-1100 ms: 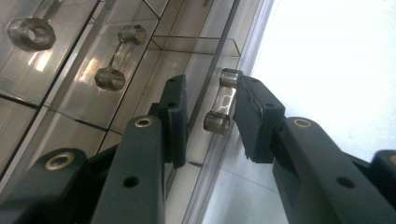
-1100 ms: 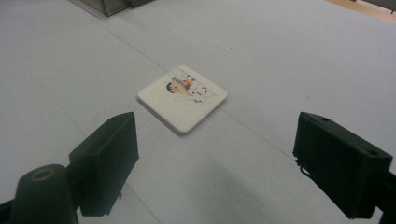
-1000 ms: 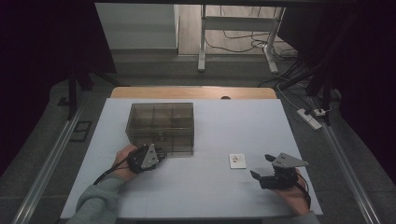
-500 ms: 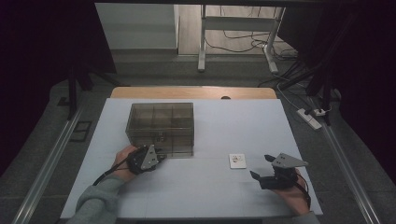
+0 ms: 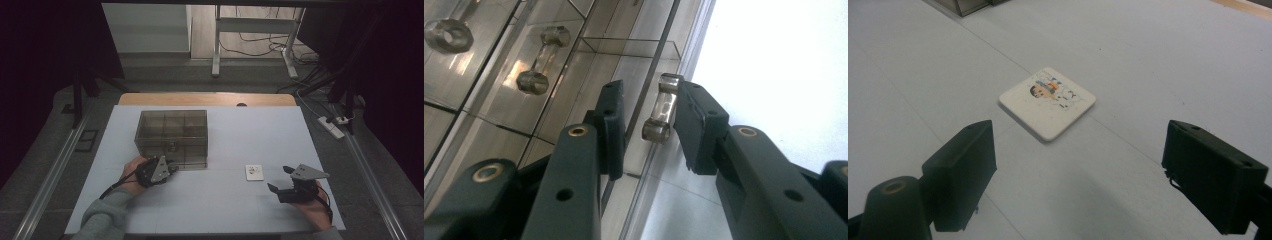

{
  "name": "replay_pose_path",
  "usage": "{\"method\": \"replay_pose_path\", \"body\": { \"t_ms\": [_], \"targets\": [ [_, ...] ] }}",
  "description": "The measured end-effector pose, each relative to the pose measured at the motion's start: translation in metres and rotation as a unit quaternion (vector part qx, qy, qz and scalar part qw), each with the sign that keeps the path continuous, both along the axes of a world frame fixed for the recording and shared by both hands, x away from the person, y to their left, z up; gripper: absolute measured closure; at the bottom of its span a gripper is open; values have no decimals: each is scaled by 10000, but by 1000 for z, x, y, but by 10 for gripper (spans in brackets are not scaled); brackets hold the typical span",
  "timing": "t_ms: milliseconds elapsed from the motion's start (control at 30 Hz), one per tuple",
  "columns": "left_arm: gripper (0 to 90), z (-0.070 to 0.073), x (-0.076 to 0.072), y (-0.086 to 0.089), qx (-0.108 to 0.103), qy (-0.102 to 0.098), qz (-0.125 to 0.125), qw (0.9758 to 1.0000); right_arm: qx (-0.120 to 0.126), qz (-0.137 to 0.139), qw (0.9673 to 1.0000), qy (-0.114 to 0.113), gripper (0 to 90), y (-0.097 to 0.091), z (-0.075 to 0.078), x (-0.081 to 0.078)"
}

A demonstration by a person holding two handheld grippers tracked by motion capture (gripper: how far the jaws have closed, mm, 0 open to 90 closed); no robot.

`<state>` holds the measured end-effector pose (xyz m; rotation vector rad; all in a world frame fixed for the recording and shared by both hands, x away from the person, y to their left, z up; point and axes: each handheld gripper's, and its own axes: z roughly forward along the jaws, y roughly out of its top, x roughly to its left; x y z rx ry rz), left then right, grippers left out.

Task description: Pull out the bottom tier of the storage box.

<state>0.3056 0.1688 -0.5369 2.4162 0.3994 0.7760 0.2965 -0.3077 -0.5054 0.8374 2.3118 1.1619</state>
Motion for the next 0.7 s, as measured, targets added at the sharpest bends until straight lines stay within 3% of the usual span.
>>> {"method": "replay_pose_path", "body": {
  "t_ms": [700],
  "targets": [
    [645, 1, -5, -1, 40, 54, -67, 10000, -27, 15, 10000, 29, 137, 0, 0, 0]
  ]
}}
